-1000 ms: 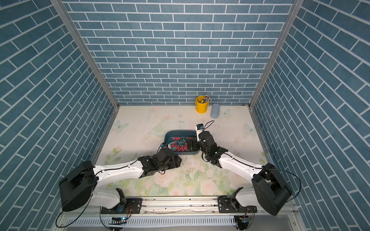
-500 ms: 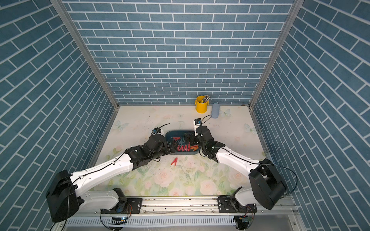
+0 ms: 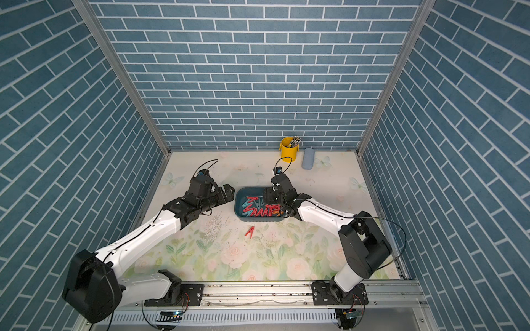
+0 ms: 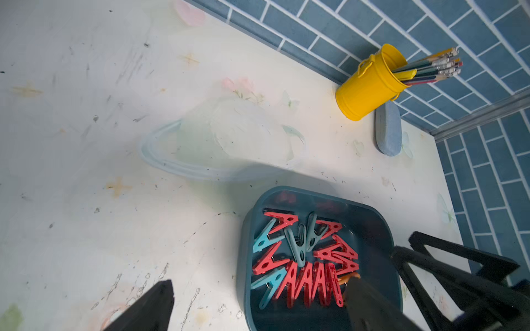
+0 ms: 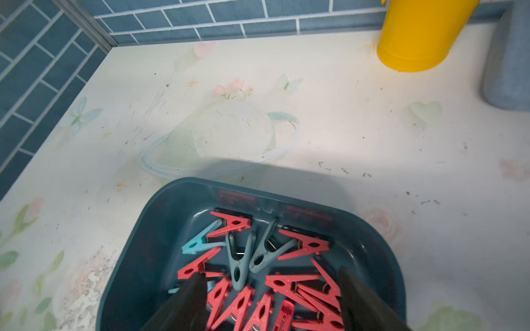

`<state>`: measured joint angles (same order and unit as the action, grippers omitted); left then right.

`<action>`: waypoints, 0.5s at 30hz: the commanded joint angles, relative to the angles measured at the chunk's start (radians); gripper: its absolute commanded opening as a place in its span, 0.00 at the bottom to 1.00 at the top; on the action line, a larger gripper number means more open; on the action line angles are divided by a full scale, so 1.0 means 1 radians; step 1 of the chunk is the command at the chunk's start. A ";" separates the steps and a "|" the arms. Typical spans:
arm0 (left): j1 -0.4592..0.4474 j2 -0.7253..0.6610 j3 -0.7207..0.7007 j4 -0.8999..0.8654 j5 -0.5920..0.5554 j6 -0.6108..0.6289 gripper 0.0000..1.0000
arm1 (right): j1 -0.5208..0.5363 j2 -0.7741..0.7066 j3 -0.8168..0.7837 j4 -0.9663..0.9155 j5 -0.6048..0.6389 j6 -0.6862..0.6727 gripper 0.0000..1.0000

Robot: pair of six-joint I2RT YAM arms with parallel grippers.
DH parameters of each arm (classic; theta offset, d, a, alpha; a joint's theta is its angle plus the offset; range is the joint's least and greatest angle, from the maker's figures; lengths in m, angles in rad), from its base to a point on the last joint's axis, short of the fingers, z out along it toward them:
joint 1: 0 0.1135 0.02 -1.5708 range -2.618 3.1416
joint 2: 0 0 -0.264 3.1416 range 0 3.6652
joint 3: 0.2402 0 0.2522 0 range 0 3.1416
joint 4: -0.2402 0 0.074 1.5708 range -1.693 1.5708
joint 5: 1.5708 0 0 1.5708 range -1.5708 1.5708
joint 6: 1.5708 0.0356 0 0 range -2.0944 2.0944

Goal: Take the clothespins out of the storage box
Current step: Pick up the clothespin from the storage box.

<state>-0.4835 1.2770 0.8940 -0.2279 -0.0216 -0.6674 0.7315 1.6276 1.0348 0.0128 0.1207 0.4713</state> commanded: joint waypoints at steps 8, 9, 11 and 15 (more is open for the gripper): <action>0.020 0.034 -0.001 0.061 0.133 0.054 0.99 | 0.051 0.167 0.134 -0.126 0.052 0.146 0.37; 0.019 0.033 -0.004 0.060 0.133 0.056 1.00 | 0.052 0.179 0.149 -0.143 0.066 0.156 0.37; 0.020 0.028 -0.010 0.067 0.128 0.061 1.00 | 0.050 0.193 0.158 -0.148 0.087 0.166 0.35; 0.022 0.035 -0.001 0.057 0.124 0.053 0.99 | 0.035 0.244 0.207 -0.211 0.105 0.213 0.22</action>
<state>-0.4694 1.3025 0.8932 -0.1791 0.0929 -0.6277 0.7769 1.8339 1.1927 -0.1215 0.1818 0.6231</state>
